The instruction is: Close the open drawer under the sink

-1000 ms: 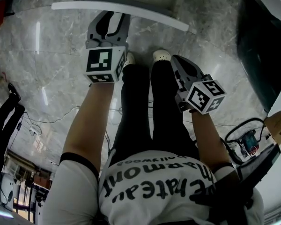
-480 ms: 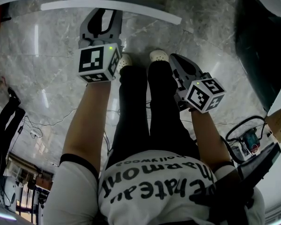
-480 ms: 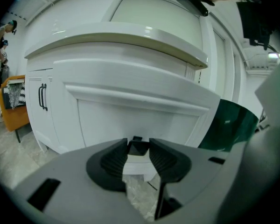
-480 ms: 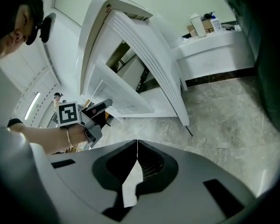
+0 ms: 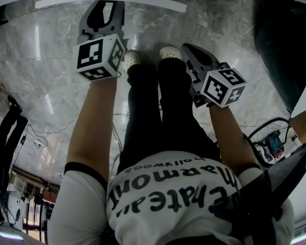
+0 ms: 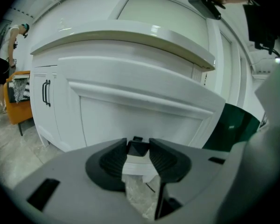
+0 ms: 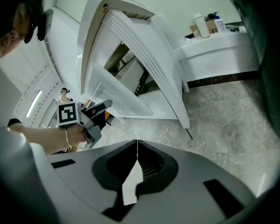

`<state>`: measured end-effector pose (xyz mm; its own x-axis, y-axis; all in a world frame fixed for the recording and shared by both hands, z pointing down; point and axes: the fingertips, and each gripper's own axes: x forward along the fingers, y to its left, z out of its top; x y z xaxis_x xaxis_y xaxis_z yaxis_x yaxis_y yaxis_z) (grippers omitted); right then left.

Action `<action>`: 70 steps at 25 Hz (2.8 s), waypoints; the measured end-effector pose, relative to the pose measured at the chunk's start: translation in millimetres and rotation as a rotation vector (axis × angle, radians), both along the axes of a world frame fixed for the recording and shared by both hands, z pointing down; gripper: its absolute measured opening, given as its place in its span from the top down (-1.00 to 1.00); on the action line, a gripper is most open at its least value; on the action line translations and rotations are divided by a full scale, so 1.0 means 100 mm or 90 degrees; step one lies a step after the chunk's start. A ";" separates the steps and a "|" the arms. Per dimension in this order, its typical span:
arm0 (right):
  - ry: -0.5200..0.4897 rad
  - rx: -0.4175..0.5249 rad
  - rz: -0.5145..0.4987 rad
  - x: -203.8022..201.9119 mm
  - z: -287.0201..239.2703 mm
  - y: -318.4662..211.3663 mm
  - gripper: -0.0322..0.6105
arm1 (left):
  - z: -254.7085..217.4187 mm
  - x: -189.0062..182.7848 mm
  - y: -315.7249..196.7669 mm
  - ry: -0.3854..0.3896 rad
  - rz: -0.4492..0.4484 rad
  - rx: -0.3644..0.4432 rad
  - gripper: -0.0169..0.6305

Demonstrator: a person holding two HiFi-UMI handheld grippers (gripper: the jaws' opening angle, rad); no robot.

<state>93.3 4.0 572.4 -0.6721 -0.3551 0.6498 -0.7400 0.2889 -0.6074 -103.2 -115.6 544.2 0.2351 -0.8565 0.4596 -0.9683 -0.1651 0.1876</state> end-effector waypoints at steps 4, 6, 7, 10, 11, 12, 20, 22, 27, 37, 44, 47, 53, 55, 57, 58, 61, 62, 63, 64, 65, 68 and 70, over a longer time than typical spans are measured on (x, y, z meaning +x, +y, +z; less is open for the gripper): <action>-0.006 0.000 -0.011 -0.04 -0.08 -0.04 0.86 | 0.01 0.00 -0.01 0.002 -0.001 -0.027 0.51; -0.005 -0.001 -0.016 -0.04 -0.13 -0.08 0.86 | 0.01 0.01 -0.01 0.004 -0.002 -0.042 0.51; -0.005 0.001 -0.017 -0.04 -0.16 -0.11 0.86 | 0.01 0.02 -0.02 0.005 0.000 -0.048 0.51; -0.002 0.012 -0.021 -0.05 -0.22 -0.22 0.86 | 0.01 0.02 -0.06 0.006 0.003 -0.054 0.51; -0.001 0.017 -0.021 -0.06 -0.24 -0.25 0.86 | 0.01 0.02 -0.06 0.005 0.002 -0.054 0.51; 0.001 0.022 -0.020 -0.06 -0.24 -0.27 0.86 | 0.02 0.01 -0.06 0.002 -0.001 -0.052 0.51; -0.006 0.035 -0.031 -0.18 -0.26 -0.49 0.86 | 0.00 0.05 -0.09 0.000 0.008 -0.039 0.51; -0.007 0.035 -0.036 -0.22 -0.24 -0.52 0.86 | 0.00 0.04 -0.12 0.002 0.010 -0.036 0.51; -0.008 0.039 -0.041 -0.28 -0.21 -0.63 0.86 | 0.00 0.06 -0.21 0.001 0.021 -0.031 0.50; -0.011 0.045 -0.048 -0.40 -0.16 -0.73 0.86 | 0.00 0.05 -0.30 0.007 0.025 -0.020 0.50; -0.016 0.056 -0.046 -0.44 -0.07 -0.74 0.86 | 0.01 0.05 -0.30 0.007 0.026 -0.007 0.50; -0.015 0.062 -0.049 -0.45 -0.02 -0.74 0.86 | 0.01 0.04 -0.30 0.012 0.024 0.005 0.49; -0.014 0.074 -0.050 -0.42 0.11 -0.75 0.86 | -0.02 0.08 -0.36 0.018 0.023 0.042 0.49; -0.015 0.081 -0.051 -0.42 0.13 -0.79 0.86 | -0.03 0.10 -0.38 0.022 0.024 0.048 0.49; -0.016 0.088 -0.055 -0.44 0.17 -0.82 0.86 | -0.03 0.08 -0.40 0.024 0.023 0.052 0.49; -0.016 0.091 -0.056 -0.45 0.19 -0.84 0.86 | -0.03 0.07 -0.41 0.025 0.022 0.056 0.49; -0.017 0.095 -0.052 -0.45 0.25 -0.87 0.86 | -0.02 0.07 -0.43 0.026 0.015 0.066 0.49; -0.016 0.096 -0.051 -0.43 0.28 -0.87 0.86 | -0.02 0.08 -0.43 0.026 0.013 0.067 0.49; -0.014 0.097 -0.051 -0.42 0.31 -0.87 0.86 | -0.02 0.09 -0.43 0.026 0.013 0.068 0.49; -0.012 0.098 -0.051 -0.40 0.34 -0.87 0.86 | -0.03 0.10 -0.44 0.027 0.013 0.071 0.49; -0.010 0.100 -0.049 -0.38 0.36 -0.89 0.86 | -0.03 0.10 -0.46 0.028 0.014 0.073 0.49; -0.010 0.106 -0.036 -0.35 0.37 -0.95 0.86 | -0.05 0.10 -0.51 0.031 0.016 0.085 0.49; -0.010 0.108 -0.034 -0.34 0.35 -0.96 0.86 | -0.05 0.10 -0.51 0.031 0.015 0.091 0.49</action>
<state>59.2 -91.8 607.4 -0.7022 -0.4228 0.5729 -0.7120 0.4271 -0.5574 -93.4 -166.8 538.7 0.2753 -0.9064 0.3204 -0.9541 -0.2168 0.2064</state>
